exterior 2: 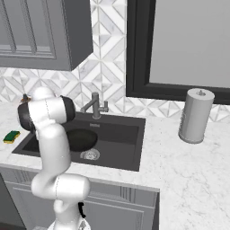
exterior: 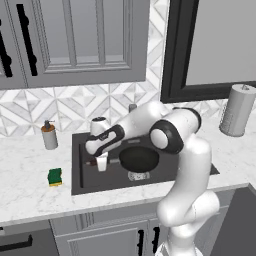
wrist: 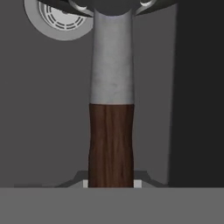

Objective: Pick the pan and sponge and place them into the sink. Then turn on the water.

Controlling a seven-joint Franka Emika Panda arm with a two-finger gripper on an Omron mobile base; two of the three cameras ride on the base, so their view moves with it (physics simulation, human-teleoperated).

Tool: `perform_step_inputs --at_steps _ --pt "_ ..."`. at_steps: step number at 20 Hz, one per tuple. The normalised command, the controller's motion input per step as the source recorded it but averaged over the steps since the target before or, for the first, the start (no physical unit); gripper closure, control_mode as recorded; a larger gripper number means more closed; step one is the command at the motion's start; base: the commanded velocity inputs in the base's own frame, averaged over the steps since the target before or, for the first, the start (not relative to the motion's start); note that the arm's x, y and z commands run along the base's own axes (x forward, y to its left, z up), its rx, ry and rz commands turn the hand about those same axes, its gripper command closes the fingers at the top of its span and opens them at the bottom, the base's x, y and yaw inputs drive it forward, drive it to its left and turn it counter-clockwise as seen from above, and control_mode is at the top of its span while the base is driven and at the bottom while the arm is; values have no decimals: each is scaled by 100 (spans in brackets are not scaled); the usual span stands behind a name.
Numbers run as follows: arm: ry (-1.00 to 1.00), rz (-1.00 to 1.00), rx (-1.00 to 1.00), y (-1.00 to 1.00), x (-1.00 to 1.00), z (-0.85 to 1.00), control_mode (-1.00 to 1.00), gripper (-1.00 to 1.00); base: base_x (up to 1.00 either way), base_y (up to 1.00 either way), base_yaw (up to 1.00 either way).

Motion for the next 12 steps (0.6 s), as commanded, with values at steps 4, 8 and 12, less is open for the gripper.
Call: perform_step_inputs --at_steps 4,8,12 --pt "4 0 -5 -18 36 -26 -100 100 0 0 0" --pt "2 -1 -3 -34 29 -28 -100 100 0 0 0" --pt "0 -4 0 -32 16 -33 -100 100 0 0 0"
